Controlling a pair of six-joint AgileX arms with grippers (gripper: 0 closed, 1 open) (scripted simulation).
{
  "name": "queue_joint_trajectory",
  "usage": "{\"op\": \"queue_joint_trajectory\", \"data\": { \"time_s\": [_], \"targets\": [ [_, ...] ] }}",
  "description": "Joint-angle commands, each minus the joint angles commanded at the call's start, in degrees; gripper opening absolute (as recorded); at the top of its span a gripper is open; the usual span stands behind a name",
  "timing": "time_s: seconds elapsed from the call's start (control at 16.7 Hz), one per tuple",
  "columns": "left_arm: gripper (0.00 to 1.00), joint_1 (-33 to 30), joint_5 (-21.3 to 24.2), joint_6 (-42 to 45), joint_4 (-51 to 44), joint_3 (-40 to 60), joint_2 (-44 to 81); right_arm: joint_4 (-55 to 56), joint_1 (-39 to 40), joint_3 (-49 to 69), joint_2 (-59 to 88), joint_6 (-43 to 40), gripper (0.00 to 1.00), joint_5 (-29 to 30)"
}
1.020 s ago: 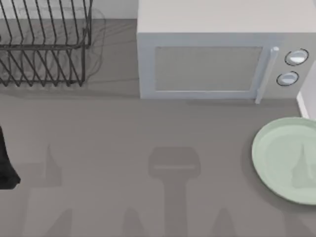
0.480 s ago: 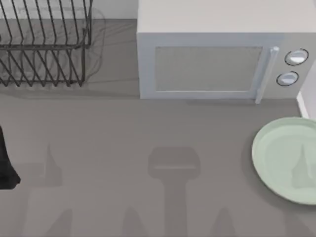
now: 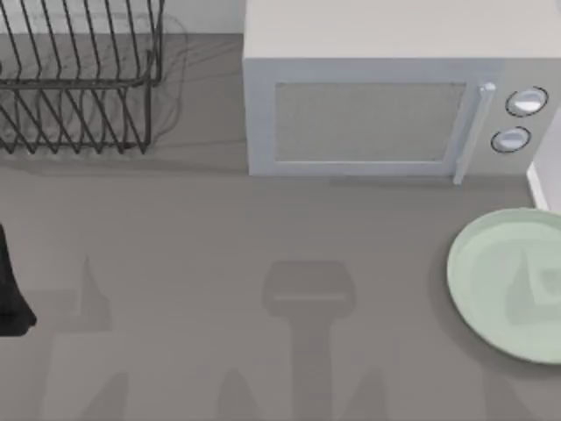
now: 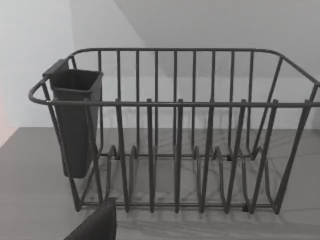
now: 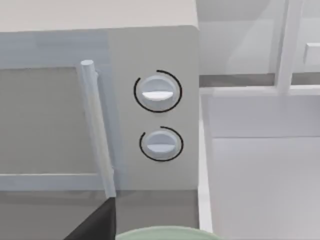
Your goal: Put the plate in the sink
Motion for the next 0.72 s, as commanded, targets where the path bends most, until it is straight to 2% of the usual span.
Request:
{"op": "queue_joint_trajectory", "data": {
  "time_s": [0.72],
  "targets": [
    [1.00, 0.0, 0.0, 0.0, 0.0, 0.0, 0.0, -37.3, 14.3, 47.1, 63.8, 14.8, 1.00, 0.0]
  ]
}}
